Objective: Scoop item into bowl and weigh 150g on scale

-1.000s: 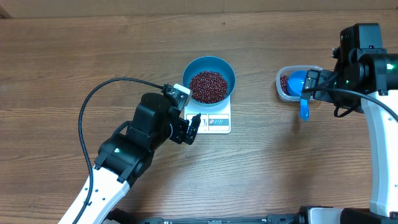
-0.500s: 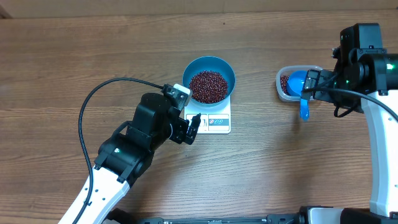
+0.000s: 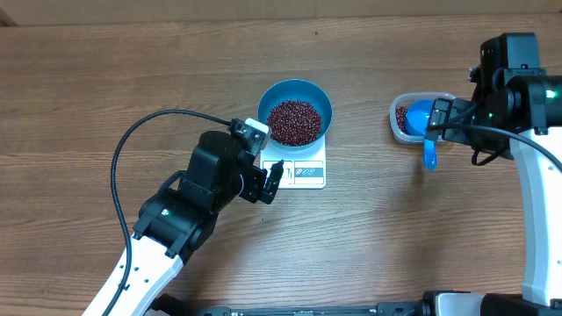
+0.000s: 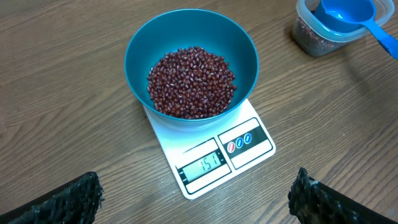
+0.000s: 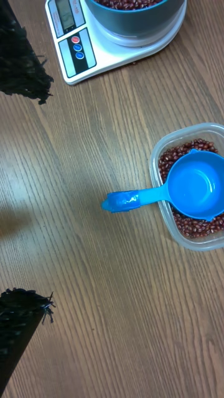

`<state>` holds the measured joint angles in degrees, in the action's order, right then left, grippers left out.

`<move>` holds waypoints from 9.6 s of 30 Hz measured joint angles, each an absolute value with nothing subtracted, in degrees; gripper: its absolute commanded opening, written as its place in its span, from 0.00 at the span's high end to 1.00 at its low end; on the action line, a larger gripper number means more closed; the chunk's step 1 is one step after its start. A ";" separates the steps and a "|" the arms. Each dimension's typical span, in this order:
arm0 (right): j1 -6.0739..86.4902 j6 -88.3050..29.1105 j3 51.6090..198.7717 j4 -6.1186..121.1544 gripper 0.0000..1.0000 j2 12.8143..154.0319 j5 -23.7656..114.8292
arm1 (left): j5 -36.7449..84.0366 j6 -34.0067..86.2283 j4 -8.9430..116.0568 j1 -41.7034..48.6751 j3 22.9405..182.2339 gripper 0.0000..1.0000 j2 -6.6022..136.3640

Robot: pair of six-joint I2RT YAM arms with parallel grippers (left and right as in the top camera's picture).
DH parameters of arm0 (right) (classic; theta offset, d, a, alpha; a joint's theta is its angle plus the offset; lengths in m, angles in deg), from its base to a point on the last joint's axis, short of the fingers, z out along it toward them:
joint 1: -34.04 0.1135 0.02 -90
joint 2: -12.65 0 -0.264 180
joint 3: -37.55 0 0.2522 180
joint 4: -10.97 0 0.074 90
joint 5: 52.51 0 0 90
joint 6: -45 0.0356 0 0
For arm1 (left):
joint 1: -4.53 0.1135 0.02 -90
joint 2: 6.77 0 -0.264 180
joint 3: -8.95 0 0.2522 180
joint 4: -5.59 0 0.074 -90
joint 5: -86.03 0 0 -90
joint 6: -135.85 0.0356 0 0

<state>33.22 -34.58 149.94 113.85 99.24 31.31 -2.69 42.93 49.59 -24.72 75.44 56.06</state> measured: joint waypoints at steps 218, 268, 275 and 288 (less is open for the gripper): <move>9.77 -20.57 87.89 30.27 0.31 99.15 83.49 | -2.69 42.93 49.59 -24.70 75.44 0.01 56.26; 10.08 -18.43 87.83 23.93 0.96 99.15 91.46 | -2.69 42.93 49.61 -24.72 75.44 0.00 56.26; 10.10 -18.19 87.87 23.93 0.96 99.13 94.28 | -2.69 42.93 49.61 -24.70 75.44 0.01 56.26; 10.10 -17.99 96.22 25.55 0.96 91.39 97.26 | -2.69 42.93 49.61 -24.70 75.46 0.01 56.26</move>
